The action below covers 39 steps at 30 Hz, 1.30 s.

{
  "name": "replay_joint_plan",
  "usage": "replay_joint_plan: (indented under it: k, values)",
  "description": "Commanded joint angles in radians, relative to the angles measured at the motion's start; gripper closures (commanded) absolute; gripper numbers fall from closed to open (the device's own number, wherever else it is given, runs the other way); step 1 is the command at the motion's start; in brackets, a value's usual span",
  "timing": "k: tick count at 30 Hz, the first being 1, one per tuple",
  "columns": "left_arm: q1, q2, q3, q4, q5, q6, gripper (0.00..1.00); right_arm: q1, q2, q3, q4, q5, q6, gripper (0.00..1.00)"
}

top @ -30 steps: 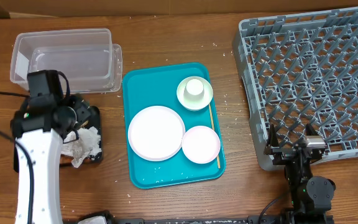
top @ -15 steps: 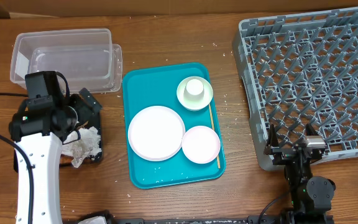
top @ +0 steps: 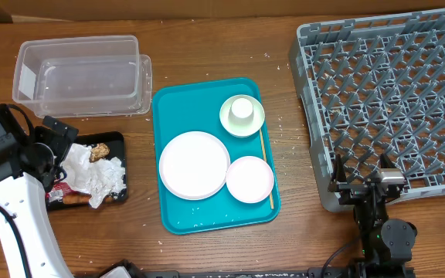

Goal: Sort waste into correct bins and load items into the dishwasher
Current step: 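Raise the right arm and move the right gripper over the white cup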

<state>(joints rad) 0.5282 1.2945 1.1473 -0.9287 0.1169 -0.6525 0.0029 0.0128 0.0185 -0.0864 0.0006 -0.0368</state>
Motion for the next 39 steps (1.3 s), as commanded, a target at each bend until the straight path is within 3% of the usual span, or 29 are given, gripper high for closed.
replay_joint_plan:
  k: [1,7,14,17,22,29,35,39]
  values:
    - [0.002,0.004,0.017,-0.003,0.004,-0.013,0.0,0.007,-0.01,-0.01,0.068,-0.008,0.016,0.0]
    - [0.002,0.004,0.017,-0.003,0.004,-0.013,0.0,0.008,-0.01,-0.01,0.36,-0.426,0.177,0.0]
    - [0.002,0.004,0.017,-0.002,0.004,-0.013,0.0,0.008,-0.01,-0.01,0.514,-0.782,0.182,0.0]
    - [0.002,0.004,0.017,-0.002,0.004,-0.013,0.0,0.008,-0.01,-0.01,0.634,-0.765,0.263,0.0]
    - [0.002,0.004,0.017,-0.002,0.004,-0.013,0.0,0.008,-0.01,-0.007,0.732,-0.56,0.399,0.0]
    - [0.002,0.004,0.017,-0.003,0.004,-0.013,0.0,0.008,0.056,0.132,0.634,-0.486,0.404,0.0]
    - [0.002,0.004,0.017,-0.003,0.004,-0.013,0.0,0.008,0.361,0.409,0.429,-0.599,0.299,0.0]
    - [0.002,0.004,0.017,-0.003,0.004,-0.013,0.0,0.008,0.655,0.646,0.281,-0.689,0.264,0.0]
